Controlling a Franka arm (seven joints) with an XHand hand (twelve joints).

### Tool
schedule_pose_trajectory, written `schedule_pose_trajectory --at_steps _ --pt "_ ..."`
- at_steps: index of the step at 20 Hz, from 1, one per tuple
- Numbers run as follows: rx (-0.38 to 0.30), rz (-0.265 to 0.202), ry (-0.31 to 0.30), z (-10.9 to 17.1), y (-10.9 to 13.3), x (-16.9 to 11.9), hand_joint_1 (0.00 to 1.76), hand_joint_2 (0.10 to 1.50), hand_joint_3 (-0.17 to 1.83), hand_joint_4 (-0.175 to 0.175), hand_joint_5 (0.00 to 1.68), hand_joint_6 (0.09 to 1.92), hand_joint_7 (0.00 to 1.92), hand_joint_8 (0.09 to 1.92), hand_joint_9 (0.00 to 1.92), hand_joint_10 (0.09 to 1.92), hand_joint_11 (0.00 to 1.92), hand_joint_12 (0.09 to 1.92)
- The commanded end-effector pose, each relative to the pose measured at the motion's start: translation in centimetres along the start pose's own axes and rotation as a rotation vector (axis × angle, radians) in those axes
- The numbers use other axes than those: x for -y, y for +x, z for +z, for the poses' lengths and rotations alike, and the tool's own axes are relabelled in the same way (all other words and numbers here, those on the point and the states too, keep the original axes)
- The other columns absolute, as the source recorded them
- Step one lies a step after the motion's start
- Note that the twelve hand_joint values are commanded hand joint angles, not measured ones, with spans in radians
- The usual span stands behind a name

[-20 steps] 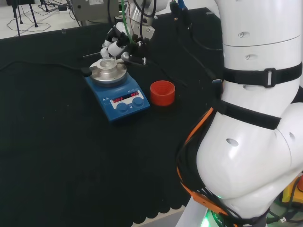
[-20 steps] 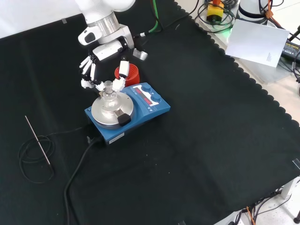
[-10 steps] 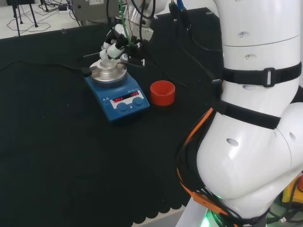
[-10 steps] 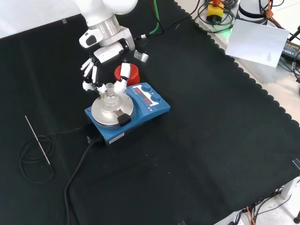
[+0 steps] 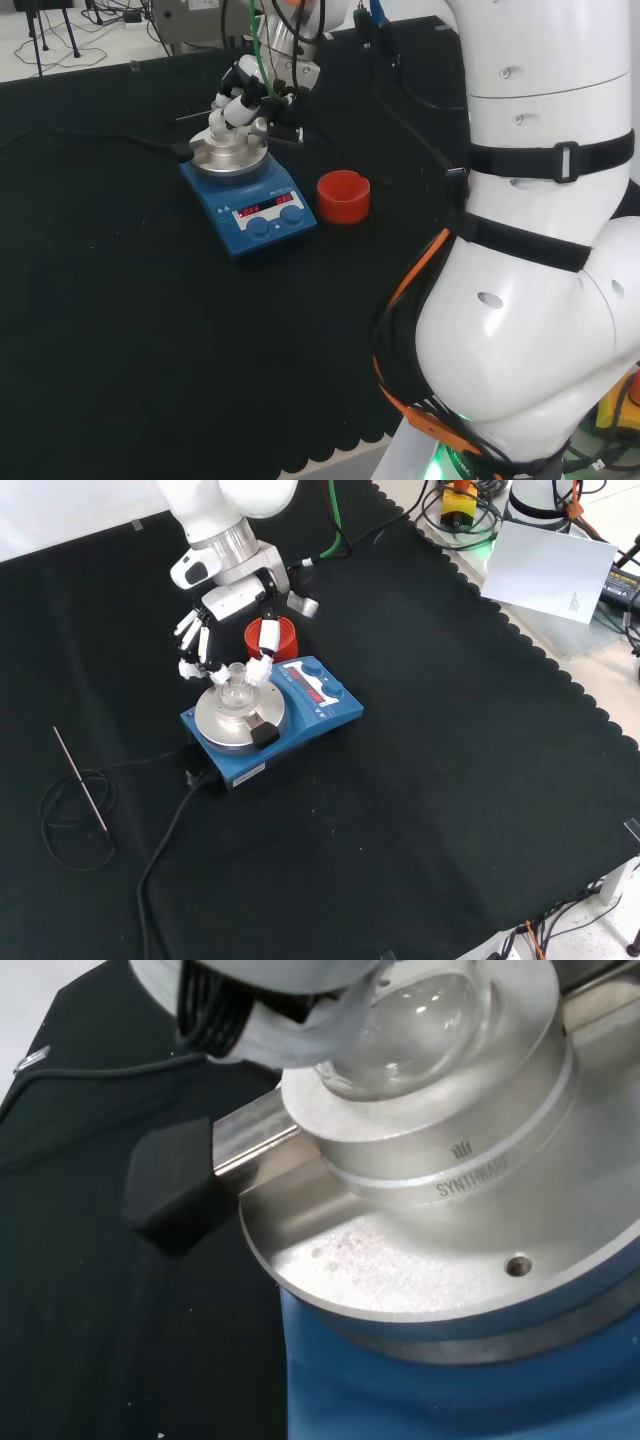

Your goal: Place the round-bottom flask on the heater.

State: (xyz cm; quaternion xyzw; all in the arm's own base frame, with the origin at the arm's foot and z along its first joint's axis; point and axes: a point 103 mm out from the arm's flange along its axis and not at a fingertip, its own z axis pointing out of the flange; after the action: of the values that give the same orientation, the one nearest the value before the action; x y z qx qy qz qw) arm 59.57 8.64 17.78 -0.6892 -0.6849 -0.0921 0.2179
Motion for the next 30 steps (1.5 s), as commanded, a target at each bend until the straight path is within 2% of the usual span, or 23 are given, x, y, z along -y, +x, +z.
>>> schedule_pose_trajectory --at_steps 1,3,5,6,8,15,23,30 --pt "-0.020 -0.007 0.008 0.2 -0.1 -0.1 1.07 0.72 0.70 0.175 1.09 1.01 0.48 0.55 0.70 0.54 0.25 1.31" --pt "-0.032 -0.013 0.012 0.2 -0.2 -0.1 1.06 0.78 0.58 0.175 1.07 0.98 0.46 0.55 0.69 0.54 0.24 1.32" --pt "-0.040 -0.016 0.013 0.2 -0.2 -0.1 0.97 0.73 0.61 0.080 0.95 0.90 0.43 0.55 0.66 0.56 0.22 1.32" --pt "-0.041 -0.018 0.012 0.1 -0.2 -0.1 0.94 0.69 0.65 0.048 0.89 0.88 0.42 0.55 0.65 0.56 0.21 1.32" --pt "-0.041 -0.018 0.012 0.0 -0.2 -0.1 0.90 0.65 0.68 0.020 0.80 0.85 0.41 0.55 0.63 0.57 0.20 1.32" --pt "-0.044 -0.018 0.019 -0.3 -0.2 0.1 0.84 0.60 0.68 -0.001 0.60 0.79 0.37 0.54 0.60 0.57 0.17 1.32" --pt "-0.034 -0.022 -0.008 -1.5 -0.3 1.2 0.82 0.59 0.67 -0.003 0.55 0.76 0.36 0.54 0.58 0.57 0.15 1.33" --pt "-0.025 -0.013 -0.043 -3.2 -0.8 3.5 0.81 0.60 0.66 -0.003 0.55 0.73 0.35 0.55 0.57 0.59 0.14 1.34"
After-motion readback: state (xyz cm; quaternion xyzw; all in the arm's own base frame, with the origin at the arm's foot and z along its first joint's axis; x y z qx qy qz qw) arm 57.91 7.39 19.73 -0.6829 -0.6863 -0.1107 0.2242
